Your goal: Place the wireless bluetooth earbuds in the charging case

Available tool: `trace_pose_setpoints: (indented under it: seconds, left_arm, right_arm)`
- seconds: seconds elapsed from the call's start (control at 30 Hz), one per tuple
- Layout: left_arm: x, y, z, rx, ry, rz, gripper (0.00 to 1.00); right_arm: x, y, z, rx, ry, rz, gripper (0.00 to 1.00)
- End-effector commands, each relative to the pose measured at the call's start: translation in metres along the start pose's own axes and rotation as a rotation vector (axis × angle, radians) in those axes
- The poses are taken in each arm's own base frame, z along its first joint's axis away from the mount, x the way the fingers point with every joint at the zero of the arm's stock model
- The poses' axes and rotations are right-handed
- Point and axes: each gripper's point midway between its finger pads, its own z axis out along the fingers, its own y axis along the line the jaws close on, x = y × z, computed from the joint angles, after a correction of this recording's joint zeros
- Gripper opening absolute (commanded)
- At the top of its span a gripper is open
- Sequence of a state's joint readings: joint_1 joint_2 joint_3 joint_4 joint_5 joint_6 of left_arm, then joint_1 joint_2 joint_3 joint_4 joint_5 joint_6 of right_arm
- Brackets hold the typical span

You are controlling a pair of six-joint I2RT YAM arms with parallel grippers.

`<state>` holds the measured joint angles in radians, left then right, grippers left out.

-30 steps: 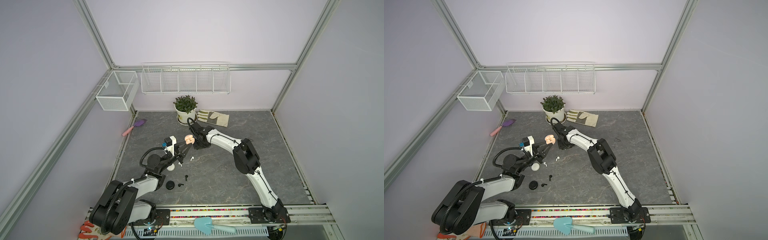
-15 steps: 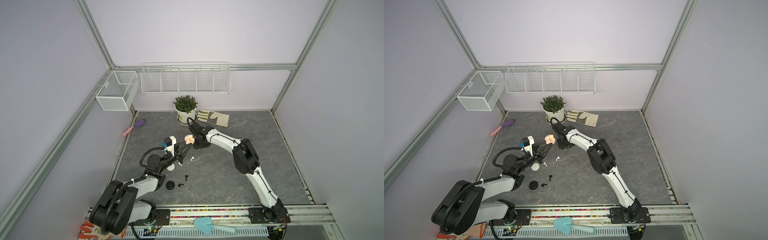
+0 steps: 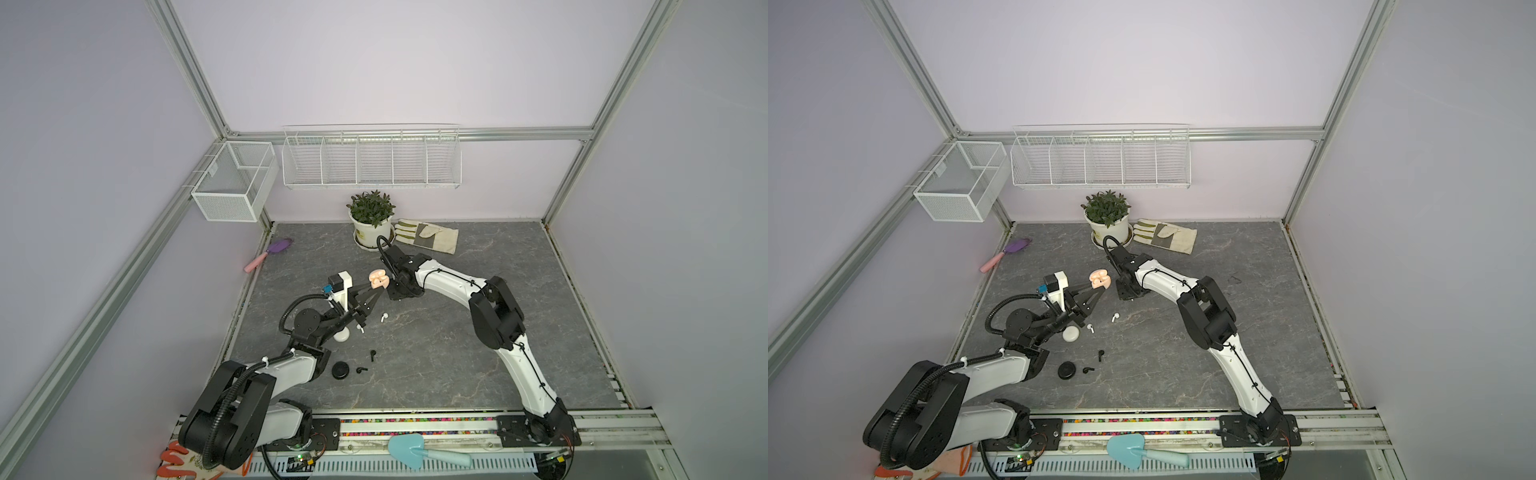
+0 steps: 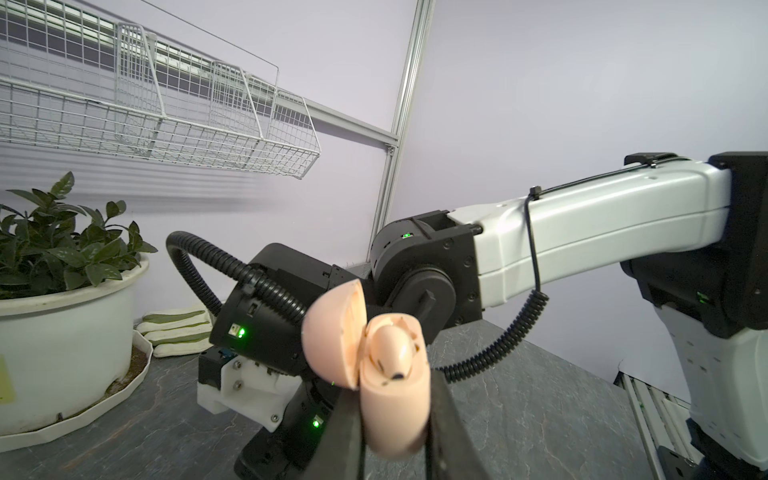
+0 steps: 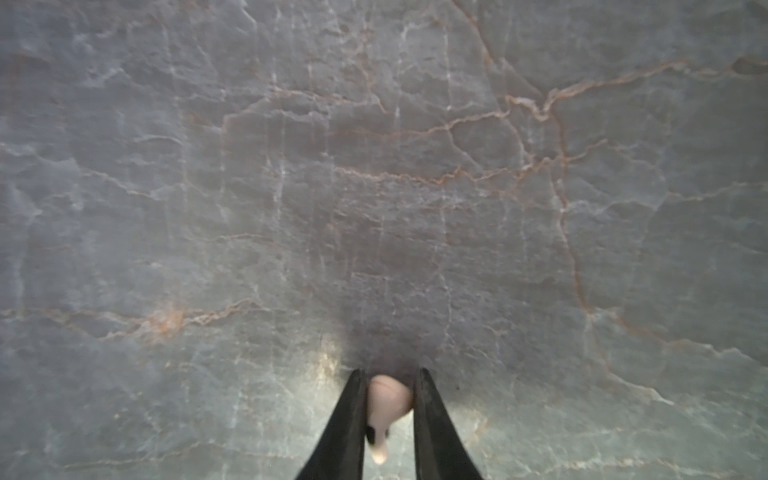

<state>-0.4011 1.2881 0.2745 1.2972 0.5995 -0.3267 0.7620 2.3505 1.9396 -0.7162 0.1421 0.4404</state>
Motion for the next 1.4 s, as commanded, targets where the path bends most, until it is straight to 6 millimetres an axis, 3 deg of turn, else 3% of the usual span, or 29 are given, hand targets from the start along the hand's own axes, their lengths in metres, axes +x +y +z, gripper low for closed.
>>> trace_pose_setpoints:
  seconds: [0.0,0.13,0.33,0.7,0.9,1.1,1.2,1.37]
  left_arm:
    - [-0.011,-0.004,-0.001,0.02,-0.037,0.005,0.0]
    - [-0.013,-0.005,-0.001,0.024,-0.043,-0.004,0.0]
    - [-0.019,-0.008,0.001,0.041,-0.065,-0.014,0.0]
    - [-0.029,-0.016,0.01,0.117,-0.075,-0.009,0.0]
    - [-0.032,-0.02,0.013,0.142,-0.074,-0.002,0.0]
    - [-0.032,-0.02,0.016,0.151,-0.069,-0.012,0.0]
    - [-0.032,-0.02,0.016,0.157,-0.068,-0.015,0.0]
    - [-0.035,-0.023,0.018,0.175,-0.069,-0.013,0.0]
  right_arm:
    - [-0.019,0.004,-0.029,-0.048,-0.083,0.006,0.21]
    - [-0.022,0.002,-0.04,-0.066,-0.12,0.021,0.21]
    - [-0.028,-0.004,-0.078,-0.079,-0.2,0.043,0.22]
    - [-0.04,-0.018,-0.194,-0.07,-0.415,0.058,0.22]
    - [-0.041,-0.007,-0.255,-0.089,-0.537,0.027,0.22]
    - [-0.038,0.013,-0.298,-0.117,-0.636,-0.013,0.22]
    - [-0.036,0.02,-0.314,-0.134,-0.681,-0.018,0.22]
    - [-0.033,0.038,-0.322,-0.185,-0.745,-0.027,0.22]
